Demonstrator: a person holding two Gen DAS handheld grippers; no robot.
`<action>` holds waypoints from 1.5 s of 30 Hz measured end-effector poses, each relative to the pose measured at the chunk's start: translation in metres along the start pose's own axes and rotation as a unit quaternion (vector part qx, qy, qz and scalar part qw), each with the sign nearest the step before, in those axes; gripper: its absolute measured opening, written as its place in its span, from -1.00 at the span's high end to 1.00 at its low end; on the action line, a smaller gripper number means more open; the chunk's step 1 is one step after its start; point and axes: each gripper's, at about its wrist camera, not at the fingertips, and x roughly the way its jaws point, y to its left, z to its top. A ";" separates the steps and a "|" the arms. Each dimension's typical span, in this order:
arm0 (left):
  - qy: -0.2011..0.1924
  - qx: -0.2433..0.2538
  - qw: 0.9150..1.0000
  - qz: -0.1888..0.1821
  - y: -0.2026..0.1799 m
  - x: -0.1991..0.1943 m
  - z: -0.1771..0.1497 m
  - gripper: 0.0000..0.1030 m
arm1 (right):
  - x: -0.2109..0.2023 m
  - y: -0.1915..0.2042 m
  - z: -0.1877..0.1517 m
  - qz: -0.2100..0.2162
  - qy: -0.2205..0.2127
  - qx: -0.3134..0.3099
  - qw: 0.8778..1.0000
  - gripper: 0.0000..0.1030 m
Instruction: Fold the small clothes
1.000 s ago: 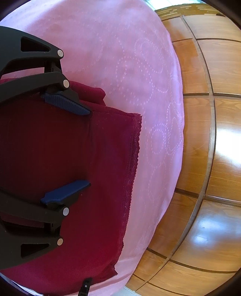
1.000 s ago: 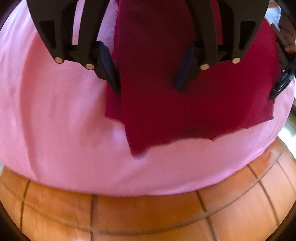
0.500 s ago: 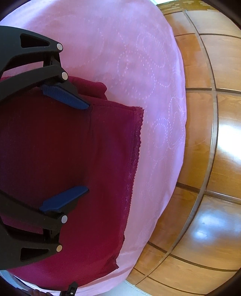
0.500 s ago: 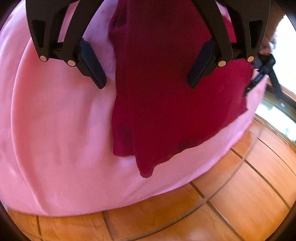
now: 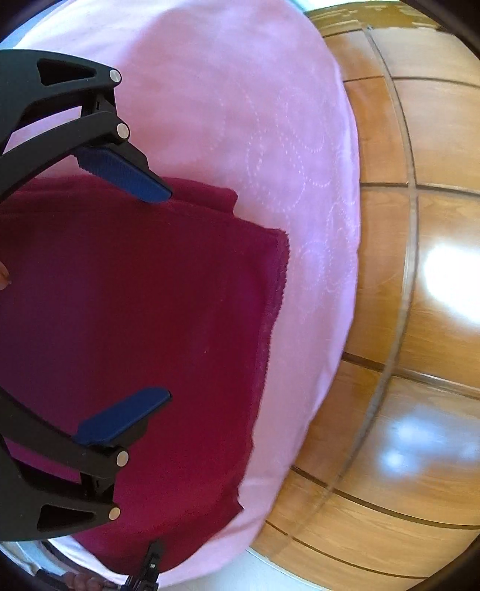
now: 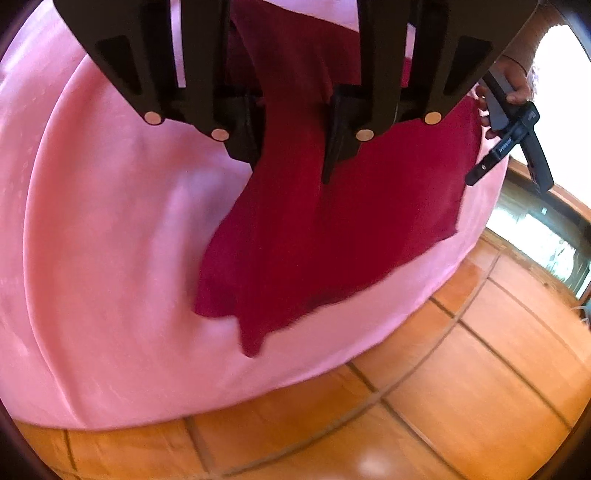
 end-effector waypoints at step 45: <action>0.063 -0.186 0.963 -0.184 0.094 -0.050 0.015 -0.76 | 0.066 0.232 -0.048 0.169 0.052 -0.226 0.958 -0.21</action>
